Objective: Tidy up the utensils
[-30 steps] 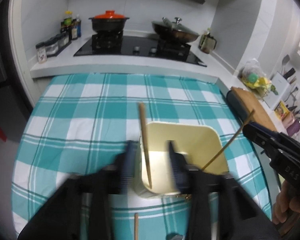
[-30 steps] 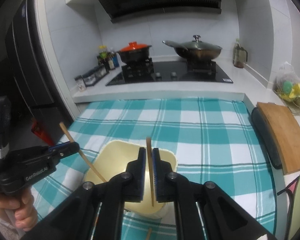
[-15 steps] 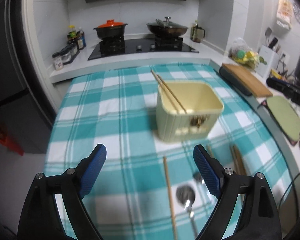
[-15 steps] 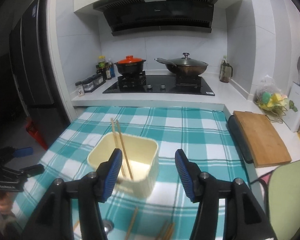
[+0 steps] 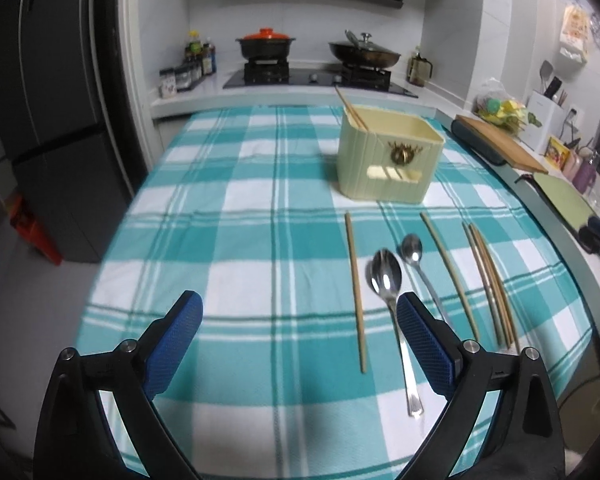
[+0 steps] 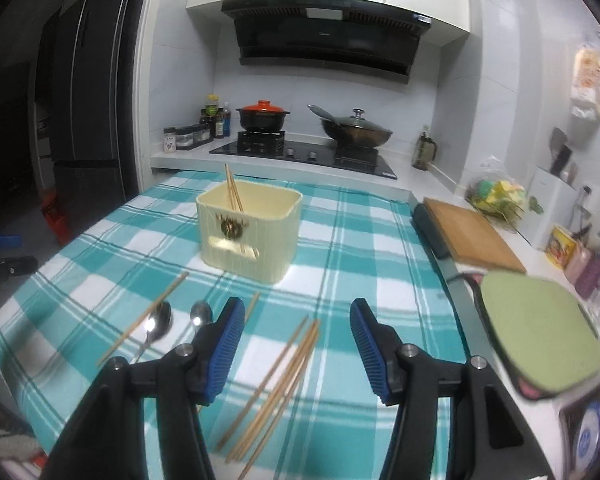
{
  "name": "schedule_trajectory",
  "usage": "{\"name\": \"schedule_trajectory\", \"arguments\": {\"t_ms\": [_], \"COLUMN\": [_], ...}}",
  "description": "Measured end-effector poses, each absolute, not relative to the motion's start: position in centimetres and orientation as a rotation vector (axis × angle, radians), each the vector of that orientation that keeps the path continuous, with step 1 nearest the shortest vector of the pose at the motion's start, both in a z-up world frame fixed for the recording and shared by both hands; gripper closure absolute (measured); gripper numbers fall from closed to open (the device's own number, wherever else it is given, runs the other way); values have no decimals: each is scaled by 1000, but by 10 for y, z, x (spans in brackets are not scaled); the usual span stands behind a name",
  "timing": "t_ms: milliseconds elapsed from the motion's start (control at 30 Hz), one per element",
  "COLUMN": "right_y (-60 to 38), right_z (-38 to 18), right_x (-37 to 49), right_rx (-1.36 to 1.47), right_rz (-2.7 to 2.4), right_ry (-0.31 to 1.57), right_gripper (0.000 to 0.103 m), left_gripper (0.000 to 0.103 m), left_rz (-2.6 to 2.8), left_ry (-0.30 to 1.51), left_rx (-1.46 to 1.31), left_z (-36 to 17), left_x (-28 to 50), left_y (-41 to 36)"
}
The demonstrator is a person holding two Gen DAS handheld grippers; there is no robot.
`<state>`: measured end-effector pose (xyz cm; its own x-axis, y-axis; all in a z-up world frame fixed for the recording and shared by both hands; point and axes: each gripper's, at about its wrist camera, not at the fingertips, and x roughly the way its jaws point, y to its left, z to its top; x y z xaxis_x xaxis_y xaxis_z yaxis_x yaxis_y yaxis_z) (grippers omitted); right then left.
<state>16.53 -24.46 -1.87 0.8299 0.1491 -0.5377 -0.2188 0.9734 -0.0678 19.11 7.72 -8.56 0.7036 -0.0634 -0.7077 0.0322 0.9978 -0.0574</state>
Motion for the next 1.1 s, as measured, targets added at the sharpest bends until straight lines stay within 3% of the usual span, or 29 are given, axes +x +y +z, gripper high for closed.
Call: {"name": "schedule_trajectory", "arguments": {"t_ms": [333, 600, 933, 1100], "right_y": [-261, -276, -260, -260], "right_z": [-105, -117, -126, -126], "right_x": [117, 126, 131, 130], "right_rx": [-42, 44, 34, 24], "right_rz": [100, 74, 123, 125], "right_ry": [707, 745, 780, 779], "right_gripper": [47, 47, 58, 61], "left_gripper": [5, 5, 6, 17], "left_rz": [-43, -40, -80, -79], "left_ry": [891, 911, 935, 968], "left_rx": [-57, -68, -5, 20], "left_z": [-142, -154, -171, -187], "left_x": [192, 199, 223, 237], "left_y": [58, 58, 39, 32]}}
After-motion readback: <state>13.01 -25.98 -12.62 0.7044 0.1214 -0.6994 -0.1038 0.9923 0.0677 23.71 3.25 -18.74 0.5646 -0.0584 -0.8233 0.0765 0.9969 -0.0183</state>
